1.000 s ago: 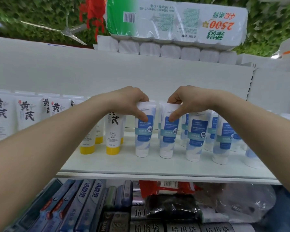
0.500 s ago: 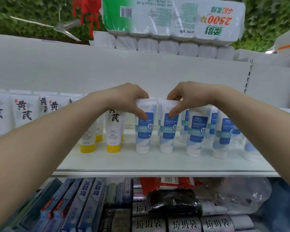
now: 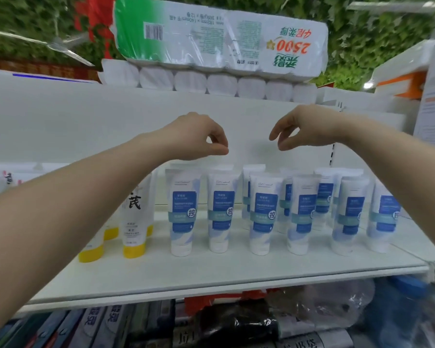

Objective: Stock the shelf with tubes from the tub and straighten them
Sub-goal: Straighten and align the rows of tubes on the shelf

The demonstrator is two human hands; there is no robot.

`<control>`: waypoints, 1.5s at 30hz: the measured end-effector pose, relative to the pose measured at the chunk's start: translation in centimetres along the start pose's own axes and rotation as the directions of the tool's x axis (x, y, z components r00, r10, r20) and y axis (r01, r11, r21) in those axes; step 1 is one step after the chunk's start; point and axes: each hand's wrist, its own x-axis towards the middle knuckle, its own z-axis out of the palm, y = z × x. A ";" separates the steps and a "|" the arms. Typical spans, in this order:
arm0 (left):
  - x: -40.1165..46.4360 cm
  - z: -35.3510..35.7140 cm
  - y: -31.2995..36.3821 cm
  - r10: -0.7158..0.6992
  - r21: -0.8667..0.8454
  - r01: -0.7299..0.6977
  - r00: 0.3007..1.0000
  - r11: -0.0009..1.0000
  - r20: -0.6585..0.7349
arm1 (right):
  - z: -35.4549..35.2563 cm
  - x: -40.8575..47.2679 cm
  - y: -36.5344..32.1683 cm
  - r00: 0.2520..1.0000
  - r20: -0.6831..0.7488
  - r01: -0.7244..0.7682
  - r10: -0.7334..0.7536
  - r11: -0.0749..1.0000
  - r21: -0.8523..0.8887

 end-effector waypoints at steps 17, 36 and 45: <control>9.3 7.2 5.4 -0.125 0.197 0.066 0.946 0.978 0.299 | 5.1 2.8 6.7 0.946 0.314 0.124 -0.080 0.985 -0.122; 9.2 7.4 5.3 -0.137 0.124 0.106 0.951 0.987 0.278 | 6.0 4.0 8.0 0.954 0.277 0.140 -0.111 0.986 -0.088; 4.5 4.2 6.8 -0.062 -0.101 0.054 0.995 0.993 -0.076 | 2.3 -1.0 7.4 0.988 0.013 0.144 -0.153 0.955 0.259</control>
